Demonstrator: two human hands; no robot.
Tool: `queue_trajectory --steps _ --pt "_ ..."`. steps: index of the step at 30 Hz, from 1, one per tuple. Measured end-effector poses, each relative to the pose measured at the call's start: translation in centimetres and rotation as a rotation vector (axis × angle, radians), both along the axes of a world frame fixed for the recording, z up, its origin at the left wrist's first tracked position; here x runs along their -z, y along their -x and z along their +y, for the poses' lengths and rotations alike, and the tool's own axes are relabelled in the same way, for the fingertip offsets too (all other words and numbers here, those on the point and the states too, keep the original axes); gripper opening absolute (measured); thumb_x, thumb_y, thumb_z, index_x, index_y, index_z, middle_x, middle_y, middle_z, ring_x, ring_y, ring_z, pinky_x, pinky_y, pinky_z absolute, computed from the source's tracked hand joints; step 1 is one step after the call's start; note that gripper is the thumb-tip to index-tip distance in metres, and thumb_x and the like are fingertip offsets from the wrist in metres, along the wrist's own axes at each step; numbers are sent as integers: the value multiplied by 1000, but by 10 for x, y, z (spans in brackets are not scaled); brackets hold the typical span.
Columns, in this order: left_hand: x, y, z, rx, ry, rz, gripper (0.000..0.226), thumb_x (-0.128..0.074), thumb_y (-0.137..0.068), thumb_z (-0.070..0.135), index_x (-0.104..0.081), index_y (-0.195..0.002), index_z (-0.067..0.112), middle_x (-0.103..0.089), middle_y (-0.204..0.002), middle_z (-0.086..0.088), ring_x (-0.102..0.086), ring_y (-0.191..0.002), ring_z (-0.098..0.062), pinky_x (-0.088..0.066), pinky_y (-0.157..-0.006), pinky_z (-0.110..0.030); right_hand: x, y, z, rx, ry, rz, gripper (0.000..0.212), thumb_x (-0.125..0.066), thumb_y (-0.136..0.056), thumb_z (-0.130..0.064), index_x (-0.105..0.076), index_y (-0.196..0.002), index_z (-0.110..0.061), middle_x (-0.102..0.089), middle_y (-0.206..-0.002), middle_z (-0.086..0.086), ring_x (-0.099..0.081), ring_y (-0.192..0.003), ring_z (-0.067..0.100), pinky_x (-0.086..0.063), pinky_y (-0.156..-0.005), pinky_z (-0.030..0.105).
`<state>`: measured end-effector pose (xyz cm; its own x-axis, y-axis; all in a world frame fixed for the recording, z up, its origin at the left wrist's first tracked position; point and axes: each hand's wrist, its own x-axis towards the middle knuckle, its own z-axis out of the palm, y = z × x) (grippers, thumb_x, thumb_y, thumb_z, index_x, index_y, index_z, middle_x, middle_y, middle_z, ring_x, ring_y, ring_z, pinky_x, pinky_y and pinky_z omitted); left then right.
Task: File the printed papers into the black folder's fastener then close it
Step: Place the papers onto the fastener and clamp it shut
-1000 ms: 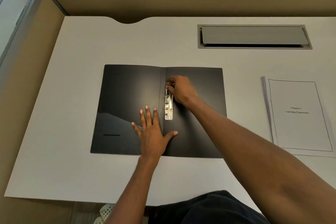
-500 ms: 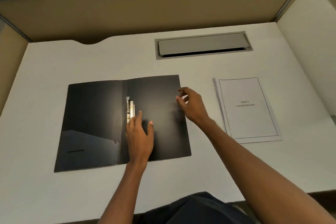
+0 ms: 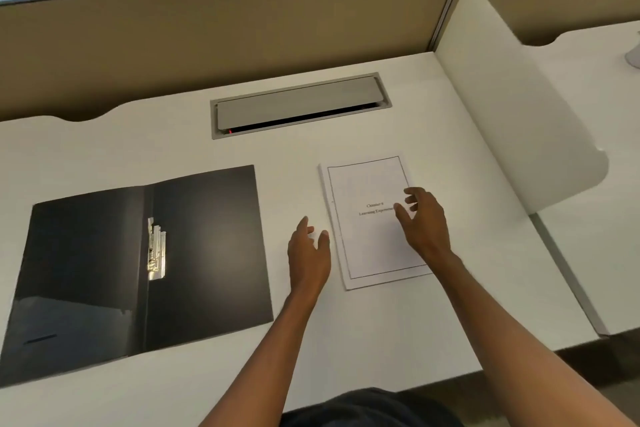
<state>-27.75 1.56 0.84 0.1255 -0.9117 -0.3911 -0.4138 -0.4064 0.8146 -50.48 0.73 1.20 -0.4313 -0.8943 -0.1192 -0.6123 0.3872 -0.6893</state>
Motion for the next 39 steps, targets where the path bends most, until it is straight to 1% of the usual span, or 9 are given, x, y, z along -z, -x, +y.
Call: queue_trajectory --steps 5,16,25,29,31,33,34,36,39 --pt "2 45 -5 -51 -66 -40 64 -55 -103 18 -28 -161 17 -50 -152 -2 -47 -142 -23 -42 -118 -43 11 35 2 15 -121 96 53 -66 -96 -33 -51 -142 -11 -54 -137 14 -49 -130 33 -49 -100 51" --pt "-3 97 -13 -135 -161 -155 76 -60 -95 16 -22 -161 9 -34 -164 -7 -26 -152 -28 -36 -119 -49 23 42 3 -94 -250 138 68 -71 -92 -39 -42 -147 -11 -45 -140 11 -47 -132 28 -52 -92 43" --pt "-4 98 -44 -326 -346 -62 55 -69 -86 20 -49 -136 7 -55 -133 -6 -49 -130 -35 -40 -100 -43 24 36 6 -135 -270 242 62 -78 -88 -32 -47 -136 -10 -45 -131 8 -46 -123 26 -55 -86 39" --pt "4 89 -55 -340 -389 115 51 -72 -79 16 -62 -125 -3 -64 -130 -22 -59 -124 -44 -50 -106 -57 23 37 7 -135 -267 241 63 -78 -88 -32 -47 -138 -9 -45 -131 8 -47 -122 26 -55 -85 38" --pt "4 86 -56 -330 -365 120 35 -70 -85 15 -63 -113 -5 -65 -113 -21 -62 -110 -39 -55 -94 -45 23 37 6 -137 -268 242 63 -78 -88 -32 -47 -138 -9 -45 -131 8 -47 -122 26 -54 -86 38" --pt "0 86 -55 -311 -311 116 19 -62 -92 14 -53 -79 4 -51 -80 -11 -49 -74 -28 -42 -68 -30 24 36 6 -136 -269 242 62 -78 -88 -32 -48 -137 -9 -45 -132 8 -47 -122 26 -55 -86 38" --pt "3 84 -54 -296 -282 107 31 -58 -95 13 -40 -69 13 -38 -71 -5 -35 -65 -23 -31 -61 -28 25 37 6 -135 -269 242 62 -78 -88 -33 -48 -137 -9 -45 -132 8 -47 -122 26 -55 -86 38" --pt "4 79 -52 -278 -233 66 36 -54 -96 9 -33 -68 18 -29 -68 -2 -23 -65 -22 -21 -59 -29 26 37 6 -135 -264 243 62 -77 -89 -33 -48 -137 -9 -44 -133 8 -47 -122 26 -55 -87 38" --pt "6 71 -49 -284 -193 63 19 -58 -95 6 -53 -78 13 -45 -77 -8 -36 -73 -22 -32 -67 -31 28 38 7 -145 -245 245 64 -77 -89 -33 -47 -140 -9 -44 -134 9 -47 -123 27 -54 -91 39"
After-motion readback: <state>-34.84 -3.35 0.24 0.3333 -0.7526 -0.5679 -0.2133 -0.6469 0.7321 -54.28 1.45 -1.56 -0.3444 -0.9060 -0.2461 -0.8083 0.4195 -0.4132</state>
